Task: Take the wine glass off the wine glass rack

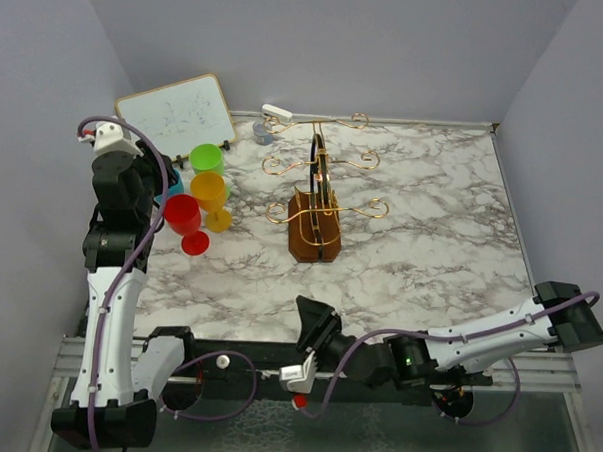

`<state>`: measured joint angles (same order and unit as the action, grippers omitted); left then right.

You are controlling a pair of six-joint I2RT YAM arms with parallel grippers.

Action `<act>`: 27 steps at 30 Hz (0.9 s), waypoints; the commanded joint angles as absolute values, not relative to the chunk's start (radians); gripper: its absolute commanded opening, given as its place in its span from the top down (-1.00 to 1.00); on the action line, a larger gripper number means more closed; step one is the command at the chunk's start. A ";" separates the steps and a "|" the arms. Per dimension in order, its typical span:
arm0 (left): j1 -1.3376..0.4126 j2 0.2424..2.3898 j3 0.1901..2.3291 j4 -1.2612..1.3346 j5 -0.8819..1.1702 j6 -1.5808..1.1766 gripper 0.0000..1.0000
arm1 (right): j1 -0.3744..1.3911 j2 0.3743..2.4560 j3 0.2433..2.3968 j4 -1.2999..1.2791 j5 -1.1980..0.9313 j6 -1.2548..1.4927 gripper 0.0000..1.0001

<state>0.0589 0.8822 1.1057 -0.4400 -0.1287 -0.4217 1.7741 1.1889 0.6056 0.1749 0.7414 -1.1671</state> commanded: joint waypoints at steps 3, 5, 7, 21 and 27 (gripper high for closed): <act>0.066 1.002 1.085 -0.297 -0.013 -0.437 0.06 | 1.779 1.128 0.862 0.252 0.569 -1.053 0.12; 0.066 1.022 1.076 -0.265 -0.004 -0.445 0.06 | 1.778 1.154 0.946 0.292 0.541 -1.050 0.07; 0.066 1.034 1.061 -0.232 0.004 -0.454 0.06 | 1.760 1.190 1.025 0.350 0.542 -1.058 0.00; 0.065 0.964 0.949 -0.124 -0.064 -0.428 0.06 | 0.570 1.522 1.945 -0.339 0.155 0.050 -0.05; 0.066 0.919 0.913 -0.134 -0.056 -0.432 0.06 | 0.029 1.536 1.730 -0.487 -0.232 0.384 -0.04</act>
